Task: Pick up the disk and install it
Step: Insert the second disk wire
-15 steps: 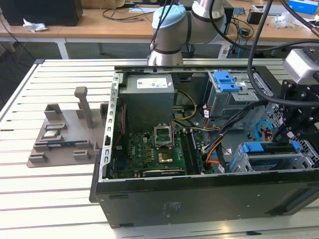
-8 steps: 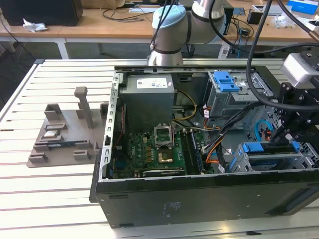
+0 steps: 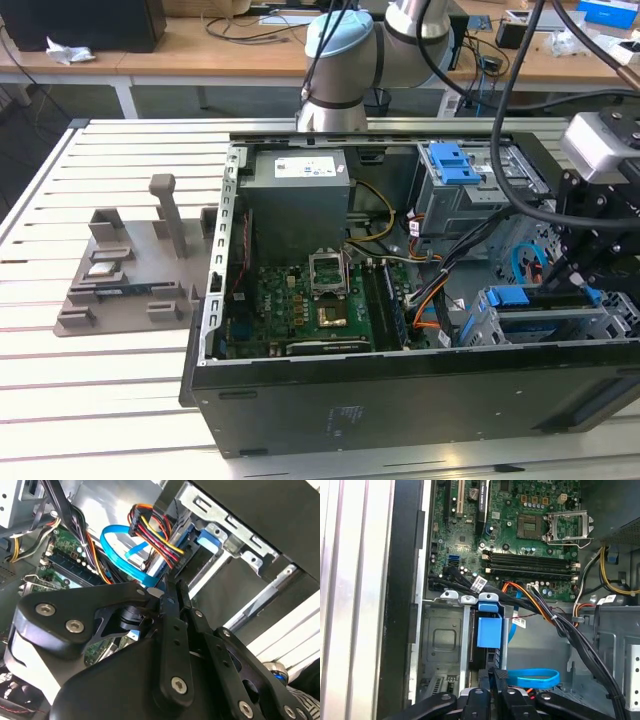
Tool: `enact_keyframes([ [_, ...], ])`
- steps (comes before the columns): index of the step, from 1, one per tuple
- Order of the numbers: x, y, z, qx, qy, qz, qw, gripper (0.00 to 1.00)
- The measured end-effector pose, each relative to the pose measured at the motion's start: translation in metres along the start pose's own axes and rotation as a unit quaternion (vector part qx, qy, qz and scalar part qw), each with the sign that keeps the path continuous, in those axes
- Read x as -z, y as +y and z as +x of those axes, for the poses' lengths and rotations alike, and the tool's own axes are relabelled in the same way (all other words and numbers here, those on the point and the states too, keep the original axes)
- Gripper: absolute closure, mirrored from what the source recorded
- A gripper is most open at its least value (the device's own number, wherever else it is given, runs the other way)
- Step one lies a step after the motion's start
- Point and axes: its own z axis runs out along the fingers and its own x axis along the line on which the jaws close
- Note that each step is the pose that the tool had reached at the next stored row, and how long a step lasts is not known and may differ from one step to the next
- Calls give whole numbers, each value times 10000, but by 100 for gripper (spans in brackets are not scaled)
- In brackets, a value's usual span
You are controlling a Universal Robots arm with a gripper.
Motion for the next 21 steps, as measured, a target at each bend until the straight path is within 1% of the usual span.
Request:
enact_keyframes([
  [3, -3, 2, 31, 0, -1, 0, 10000, 84],
  [12, -40, -24, 34, 0, -1, 0, 10000, 84],
  [14, -48, -25, 21, -1, 0, 0, 10000, 84],
  [16, -51, -25, -17, 1, 0, 0, 10000, 84],
  [21, -57, -27, -73, 7, -1, -1, 10000, 84],
])
